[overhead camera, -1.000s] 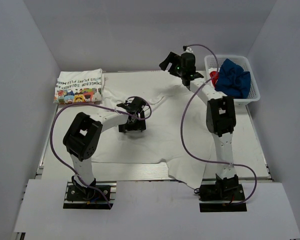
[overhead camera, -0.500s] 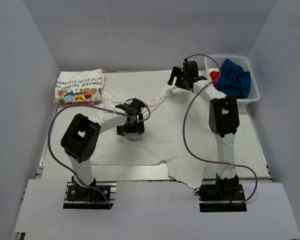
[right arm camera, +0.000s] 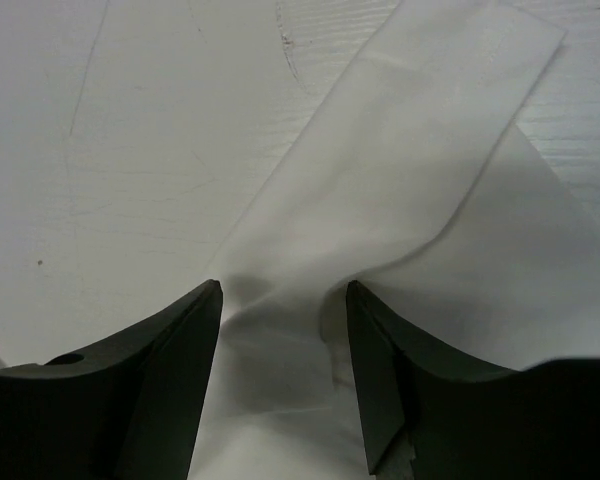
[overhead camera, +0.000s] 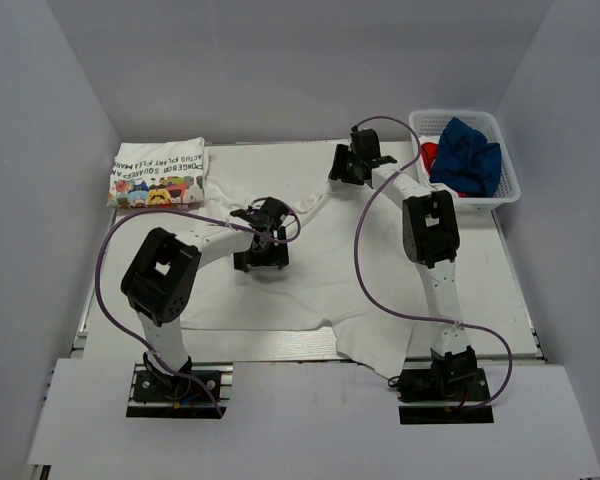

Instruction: Fold and stack the t-shirts

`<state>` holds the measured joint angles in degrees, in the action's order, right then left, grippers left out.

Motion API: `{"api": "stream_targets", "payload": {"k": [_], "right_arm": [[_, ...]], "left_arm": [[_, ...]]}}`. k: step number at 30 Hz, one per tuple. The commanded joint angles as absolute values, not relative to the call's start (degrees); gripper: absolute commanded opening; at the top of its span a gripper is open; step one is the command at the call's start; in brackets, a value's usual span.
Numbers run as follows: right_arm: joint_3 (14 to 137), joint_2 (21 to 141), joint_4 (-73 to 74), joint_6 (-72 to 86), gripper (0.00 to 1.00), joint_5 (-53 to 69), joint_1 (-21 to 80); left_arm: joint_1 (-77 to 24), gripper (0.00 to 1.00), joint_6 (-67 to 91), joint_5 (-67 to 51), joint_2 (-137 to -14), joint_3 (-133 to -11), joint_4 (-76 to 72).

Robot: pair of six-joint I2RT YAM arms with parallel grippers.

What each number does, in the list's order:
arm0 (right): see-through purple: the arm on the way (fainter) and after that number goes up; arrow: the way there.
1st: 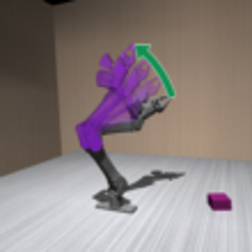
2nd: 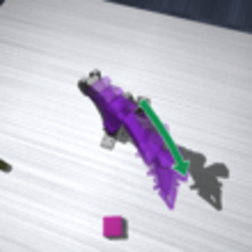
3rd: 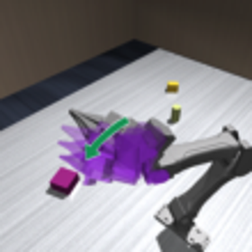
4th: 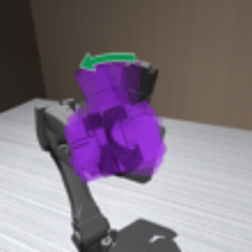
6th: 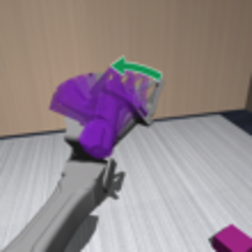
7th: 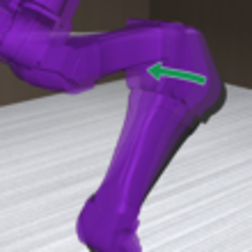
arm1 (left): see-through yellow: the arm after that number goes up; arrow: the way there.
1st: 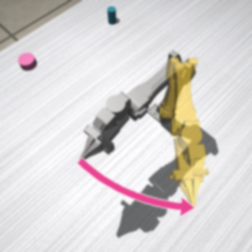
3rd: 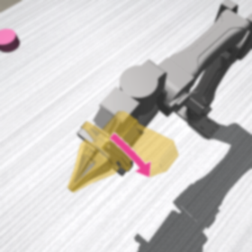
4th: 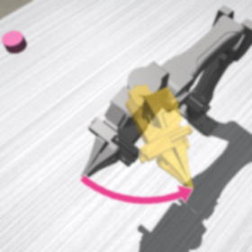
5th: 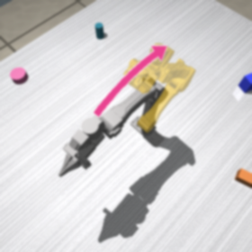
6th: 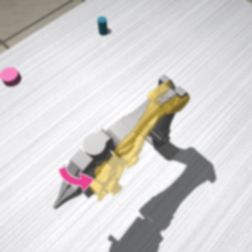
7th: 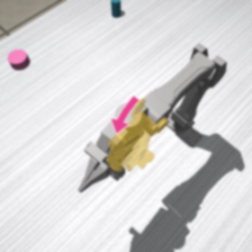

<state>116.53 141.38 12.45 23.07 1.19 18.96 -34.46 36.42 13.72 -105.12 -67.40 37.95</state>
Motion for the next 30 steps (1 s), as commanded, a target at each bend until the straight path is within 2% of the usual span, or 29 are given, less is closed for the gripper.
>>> {"api": "stream_targets", "payload": {"k": [1, 4, 5, 7, 13, 16, 21, 26, 29, 30], "right_arm": [[119.44, 142.82, 10.28, 22.5, 0.58, 0.26, 19.51], [119.88, 143.17, 9.93, 23.29, 0.3, 0.26, 19.77], [119.45, 142.56, 9.93, 23.29, 0.14, 0.26, 19.6], [118.22, 141.07, 8.8, 24.34, 0.0, -3.41, 19.43], [98.73, 129.48, 5.02, 27.16, 0.0, -12.88, 18.9], [85.37, 119.56, 4.13, 29.0, 0.0, -18.71, 18.81], [65.86, 107.09, 6.59, 33.13, 0.0, -19.6, 18.2], [57.48, 98.97, 7.91, 36.21, 0.0, -15.74, 19.51], [59.67, 97.64, 8.0, 36.3, 0.0, -16.25, 19.77], [63.85, 98.95, 7.74, 36.73, 0.0, -16.78, 19.78]], "left_arm": [[-34.63, 1.0, 35.77, 12.3, -104.41, -65.39, 38.76], [-34.63, 1.0, 36.3, 12.3, -104.41, -65.39, 38.76], [-34.63, 1.0, 36.3, 12.3, -104.41, -65.39, 38.76], [-34.63, 1.0, 36.3, 12.3, -104.41, -65.39, 38.76], [-34.63, 1.0, 35.07, 12.3, -104.41, -65.39, 37.71], [-35.24, 1.0, 32.09, 15.02, -103.89, -65.39, 37.09], [-36.47, 1.0, 29.0, 13.8, -101.69, -63.99, 35.68], [-38.14, 1.0, 28.21, 12.57, -99.23, -61.61, 33.67], [-38.67, 1.0, 28.21, 13.1, -99.23, -61.0, 33.13], [-38.67, 1.0, 28.21, 13.62, -100.1, -61.0, 33.13]]}}
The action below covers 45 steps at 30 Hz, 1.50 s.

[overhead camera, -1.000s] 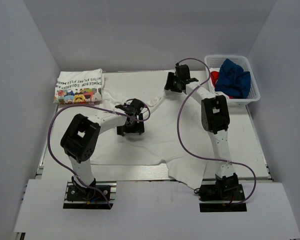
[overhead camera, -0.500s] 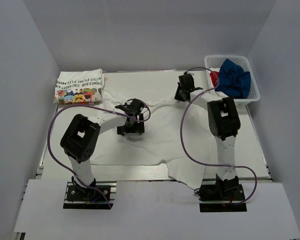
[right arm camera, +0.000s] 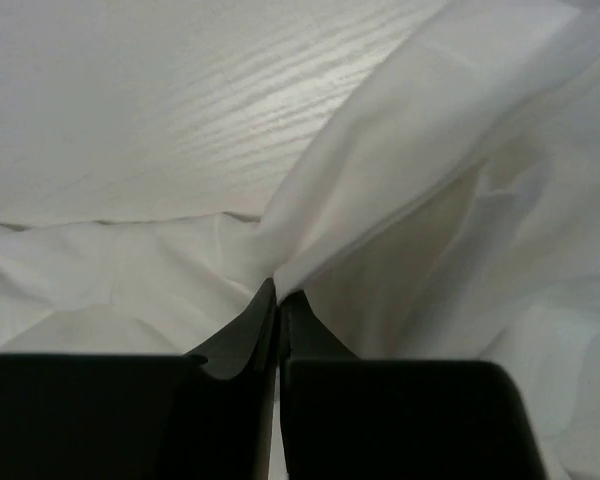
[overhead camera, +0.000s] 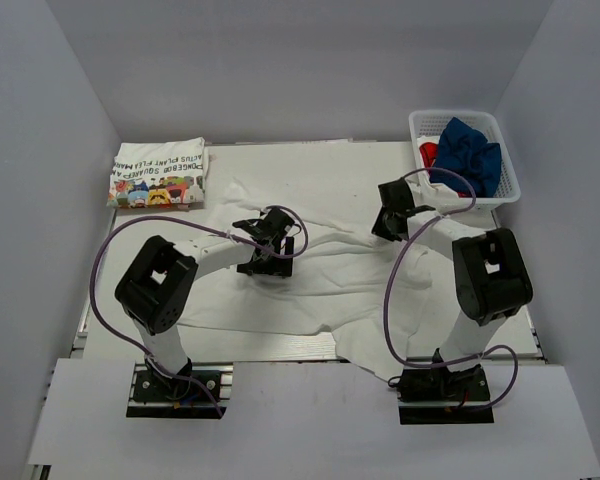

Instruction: Fold and stack the t-shirts

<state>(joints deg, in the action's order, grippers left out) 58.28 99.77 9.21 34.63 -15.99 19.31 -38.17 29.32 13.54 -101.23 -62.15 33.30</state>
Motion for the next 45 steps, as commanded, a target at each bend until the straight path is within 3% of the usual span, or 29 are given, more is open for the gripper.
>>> {"api": "stream_targets", "payload": {"k": [1, 2, 6, 7, 8, 9, 10, 12, 13, 16, 23, 27, 34, 45], "right_arm": [[66.07, 99.83, 8.0, 37.87, 0.0, -16.96, 19.78], [68.7, 102.89, 11.39, 38.4, 0.0, -16.7, 19.34], [97.95, 117.83, 24.31, 49.26, 0.0, -23.29, 18.99], [108.96, 127.95, 28.0, 50.7, 0.0, -23.81, 18.29], [121.43, 131.28, 33.69, 51.15, 0.16, -23.56, 17.85], [127.38, 134.01, 40.36, 51.85, 0.42, -20.68, 16.88], [137.8, 139.43, 42.87, 50.99, 0.89, -19.44, 16.79], [136.42, 139.5, 41.24, 49.32, 0.9, -16.97, 16.44], [125.36, 137.66, 36.26, 48.35, 0.9, -16.18, 16.44], [109.93, 126.14, 24.36, 45.45, 0.9, -15.04, 16.44], [89.62, 110.58, 22.5, 35.52, 0.9, -15.47, 18.19], [78.69, 104.43, 19.34, 33.67, 0.9, -13.46, 18.28], [70.68, 103.45, 15.04, 31.03, 0.9, -9.85, 18.55], [73.04, 109.15, 14.41, 27.95, 0.9, -9.84, 18.11]], "left_arm": [[-38.67, 1.0, 28.21, 13.62, -100.63, -61.52, 33.13], [-38.67, 1.0, 28.21, 13.62, -100.63, -62.13, 33.13], [-38.67, 1.0, 28.21, 14.15, -101.95, -62.14, 31.12], [-38.67, 1.0, 28.21, 14.15, -102.48, -62.14, 30.42], [-38.67, 1.0, 28.21, 13.63, -102.48, -61.62, 30.41], [-38.67, 1.0, 28.21, 13.62, -102.48, -62.13, 30.41], [-38.06, 1.0, 28.21, 13.62, -102.48, -62.14, 29.89], [-38.06, 1.0, 28.21, 14.23, -102.48, -62.75, 29.88], [-38.06, 1.0, 28.21, 14.24, -102.48, -63.36, 29.88], [-38.06, 1.0, 27.69, 14.85, -101.26, -63.89, 29.88], [-38.06, 1.0, 29.08, 15.56, -98.7, -67.76, 31.72], [-36.83, 1.0, 33.3, 22.58, -97.21, -73.8, 36.02], [-31.65, 1.0, 35.51, 27.08, -105.81, -85.84, 40.96], [-25.14, 1.0, 31.55, 23.21, -121.46, -96.59, 36.04]]}}
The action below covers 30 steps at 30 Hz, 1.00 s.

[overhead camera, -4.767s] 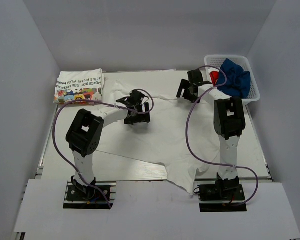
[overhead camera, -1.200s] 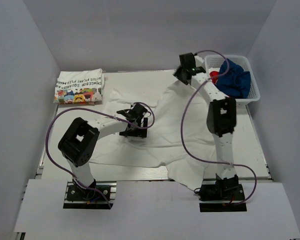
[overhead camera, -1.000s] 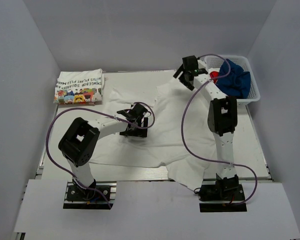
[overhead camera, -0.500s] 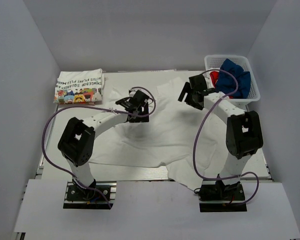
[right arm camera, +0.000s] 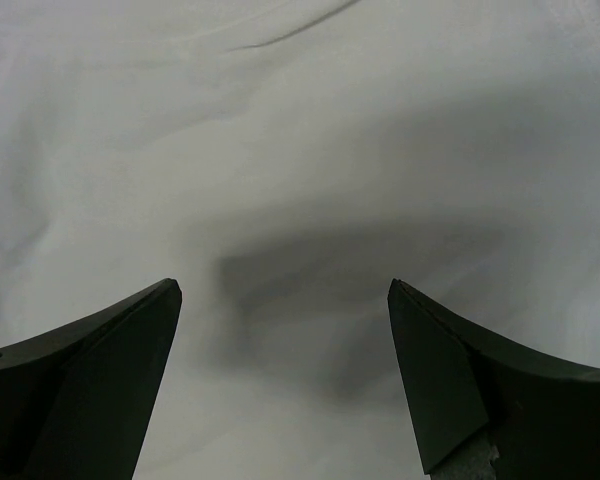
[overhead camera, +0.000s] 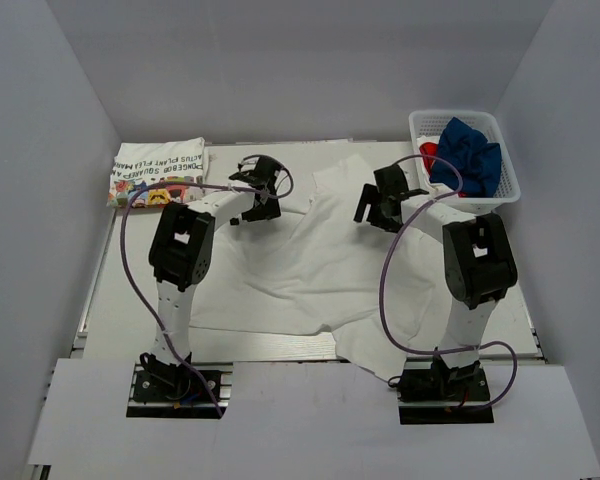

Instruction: Fold and stack the t-shirts

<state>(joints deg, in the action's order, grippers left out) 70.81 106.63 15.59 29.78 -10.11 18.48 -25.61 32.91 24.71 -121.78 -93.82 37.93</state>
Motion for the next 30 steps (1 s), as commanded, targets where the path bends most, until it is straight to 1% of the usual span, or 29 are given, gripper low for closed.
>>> {"api": "stream_targets", "payload": {"k": [1, 3, 7, 11, 13, 15, 20, 27, 30], "right_arm": [[73.47, 109.42, 14.68, 27.51, 0.9, -9.67, 18.19], [74.09, 110.65, 14.77, 27.16, 0.9, -9.41, 18.19], [74.27, 112.06, 15.64, 26.98, 0.9, -10.72, 18.02], [75.93, 114.51, 16.35, 26.46, 0.9, -11.25, 16.97], [78.39, 117.23, 18.19, 27.07, 0.9, -11.51, 15.66], [81.98, 118.56, 21.26, 27.86, 0.9, -11.51, 14.95], [87.79, 123.04, 23.02, 27.86, 0.9, -11.69, 12.48], [96.75, 126.74, 23.63, 25.4, 0.9, -10.98, 11.87], [100.18, 126.83, 24.52, 22.33, 0.9, -9.42, 11.86]], "left_arm": [[-24.35, 1.0, 30.77, 22.68, -122.42, -97.37, 36.04], [-23.55, 1.0, 29.45, 21.19, -126.18, -101.39, 35.51], [-21.45, 1.0, 29.44, 20.65, -134.1, -110.46, 41.38], [-18.03, 1.0, 33.91, 19.26, -141.83, -122.65, 48.92], [-16.71, 1.0, 36.03, 17.58, -144.13, -125.67, 51.14], [-15.3, 1.0, 37.44, 16.88, -145.37, -127.0, 51.15], [-13.1, 1.0, 36.91, 12.76, -148.7, -132.25, 50.27], [-12.57, 1.0, 35.42, 7.3, -150.38, -137.54, 40.88], [-12.57, 1.0, 33.05, 2.3, -148.55, -137.55, 37.2]]}}
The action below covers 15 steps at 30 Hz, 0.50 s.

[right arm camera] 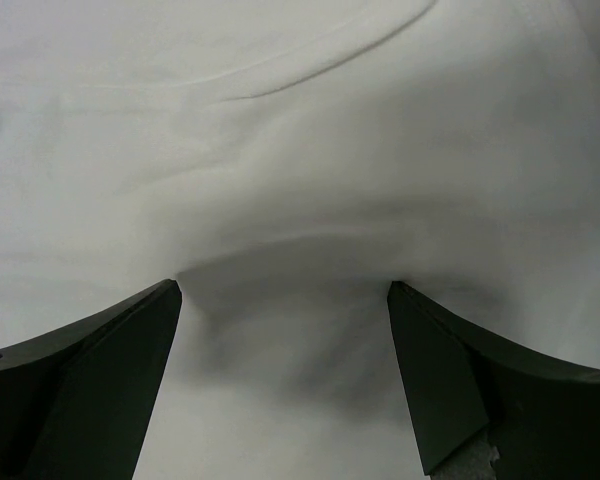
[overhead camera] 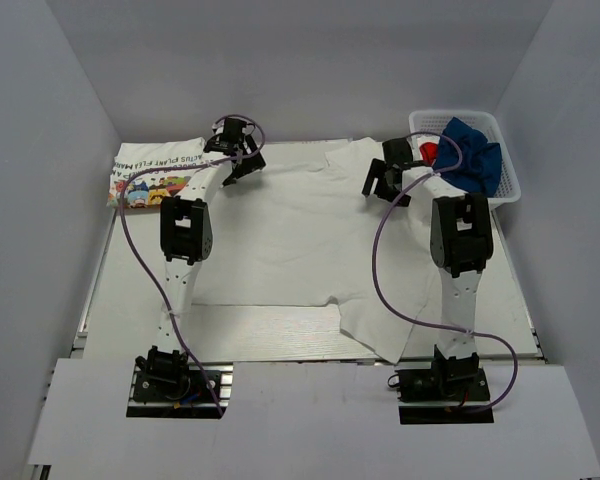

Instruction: Fold and stack the t-shirts

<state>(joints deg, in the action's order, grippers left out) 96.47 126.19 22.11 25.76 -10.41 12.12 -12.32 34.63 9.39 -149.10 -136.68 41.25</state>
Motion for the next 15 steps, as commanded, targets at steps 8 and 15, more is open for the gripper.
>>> {"api": "stream_targets", "payload": {"k": [8, 15], "right_arm": [[96.02, 111.3, 21.8, 8.89, 0.9, -9.32, 17.31], [69.66, 85.71, 16.52, 9.31, 0.9, -9.76, 25.04]], "left_arm": [[-15.38, 1.0, 25.22, 2.46, -128.61, -131.15, 37.53], [-16.0, 1.0, 30.48, 11.5, -100.19, -102.88, 48.34]]}}
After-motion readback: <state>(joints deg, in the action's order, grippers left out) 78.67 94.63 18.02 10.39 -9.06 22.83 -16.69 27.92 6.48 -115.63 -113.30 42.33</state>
